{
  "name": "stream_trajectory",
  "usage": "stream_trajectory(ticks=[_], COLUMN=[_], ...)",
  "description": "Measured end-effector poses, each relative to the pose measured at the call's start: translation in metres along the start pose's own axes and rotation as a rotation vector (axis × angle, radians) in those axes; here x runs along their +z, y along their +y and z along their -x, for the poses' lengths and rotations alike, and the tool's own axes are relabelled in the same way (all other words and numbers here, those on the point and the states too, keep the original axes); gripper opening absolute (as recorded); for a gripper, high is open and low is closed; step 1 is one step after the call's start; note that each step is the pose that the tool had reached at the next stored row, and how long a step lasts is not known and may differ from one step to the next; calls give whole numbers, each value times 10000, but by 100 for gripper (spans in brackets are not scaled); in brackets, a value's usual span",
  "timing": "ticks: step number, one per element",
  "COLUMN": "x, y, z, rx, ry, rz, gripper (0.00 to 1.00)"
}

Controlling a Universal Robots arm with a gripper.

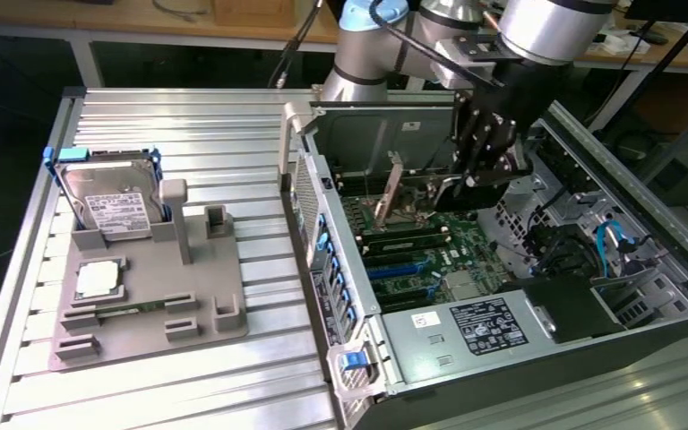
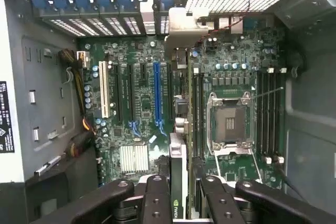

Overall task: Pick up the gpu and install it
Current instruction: 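Insert the gpu into the slot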

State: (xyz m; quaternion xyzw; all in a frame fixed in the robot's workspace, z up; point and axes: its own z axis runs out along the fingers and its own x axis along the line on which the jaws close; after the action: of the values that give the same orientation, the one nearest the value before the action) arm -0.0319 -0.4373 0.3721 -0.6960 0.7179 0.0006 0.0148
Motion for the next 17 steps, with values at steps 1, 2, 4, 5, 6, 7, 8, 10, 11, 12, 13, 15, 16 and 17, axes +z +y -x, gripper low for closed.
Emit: stream_trajectory(ticks=[1,2,4,5,6,7,8,10,11,12,13,15,16,17], x=[133,239,423,473,494,507,517,540,549,557,565,585,595,605], y=[2,81,141,141,146,164,189,253,279,304,323,345,349,352], z=[-39,-44,-214,-290,-305,-306,-307,-310,-311,-312,-313,-315,-315,-315], rx=[1,0,5,5,7,7,5,5,5,6,6,5,5,5], ry=[1,1,-21,-38,-44,-43,-42,-43,-42,-43,-43,-44,-44,-42], rz=[-2,-2,-36,-36,-37,-37,-38,-42,-43,-44,-48,-58,-63,-68], gripper=[27,27,27,27,27,27,27,27,27,27,27,27,27,27])
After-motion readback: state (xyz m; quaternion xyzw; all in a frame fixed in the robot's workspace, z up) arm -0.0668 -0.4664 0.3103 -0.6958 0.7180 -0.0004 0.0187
